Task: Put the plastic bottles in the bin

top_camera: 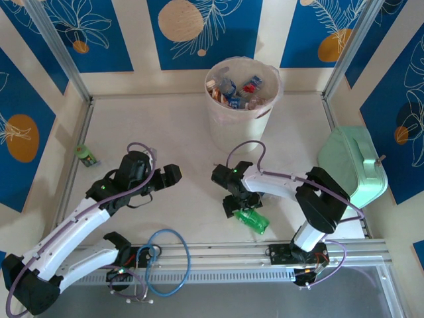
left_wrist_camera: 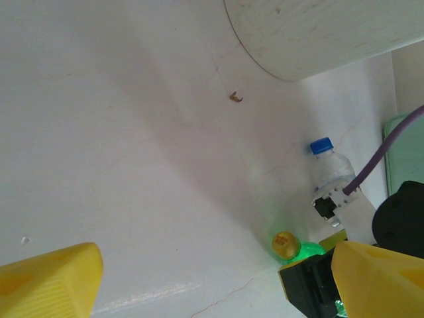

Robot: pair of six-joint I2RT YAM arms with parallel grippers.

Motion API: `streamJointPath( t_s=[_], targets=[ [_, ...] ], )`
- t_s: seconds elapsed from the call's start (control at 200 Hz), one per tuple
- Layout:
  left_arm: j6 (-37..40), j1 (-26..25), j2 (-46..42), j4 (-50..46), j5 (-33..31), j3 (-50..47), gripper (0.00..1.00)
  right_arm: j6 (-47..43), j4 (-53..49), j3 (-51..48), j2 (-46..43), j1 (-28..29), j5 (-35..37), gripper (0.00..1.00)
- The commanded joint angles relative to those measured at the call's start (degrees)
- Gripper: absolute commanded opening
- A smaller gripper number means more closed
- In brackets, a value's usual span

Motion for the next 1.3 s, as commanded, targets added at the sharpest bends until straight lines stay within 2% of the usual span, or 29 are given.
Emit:
streamJointPath(
  t_s=[0.0, 0.225, 0.465, 0.67, 1.025, 1.296],
  targets=[
    [-0.6, 0.7, -0.3, 0.4, 0.9, 0.0, 0.90, 0.2, 0.4, 1.1, 1.0, -0.6, -2.6, 0.76],
    [-0.2, 0.8, 0.0, 0.5, 1.0, 0.3, 0.90, 0.8, 1.5, 0.9, -3.0, -1.6, -3.7, 0.66],
    [-0.1, 0.8, 0.8, 0.7, 1.2, 0.4, 0.90, 1.8, 1.2, 2.3, -11.9, -2.0, -4.1, 0.62],
    [-0.2, 0.9, 1.7, 1.8, 1.7, 0.2, 0.90, 4.0, 5.8, 1.3, -20.5, -3.3, -5.4, 0.55],
    [0.9, 0.9, 2.4, 2.6, 2.3, 0.8, 0.90, 9.5, 17.6, -2.6, -35.8, -7.2, -7.6, 0.53],
    [1.0, 0.9, 2.2, 2.6, 2.1, 0.2, 0.90, 8.1, 19.1, 4.3, -41.4, -9.8, -6.7, 0.52]
  ],
)
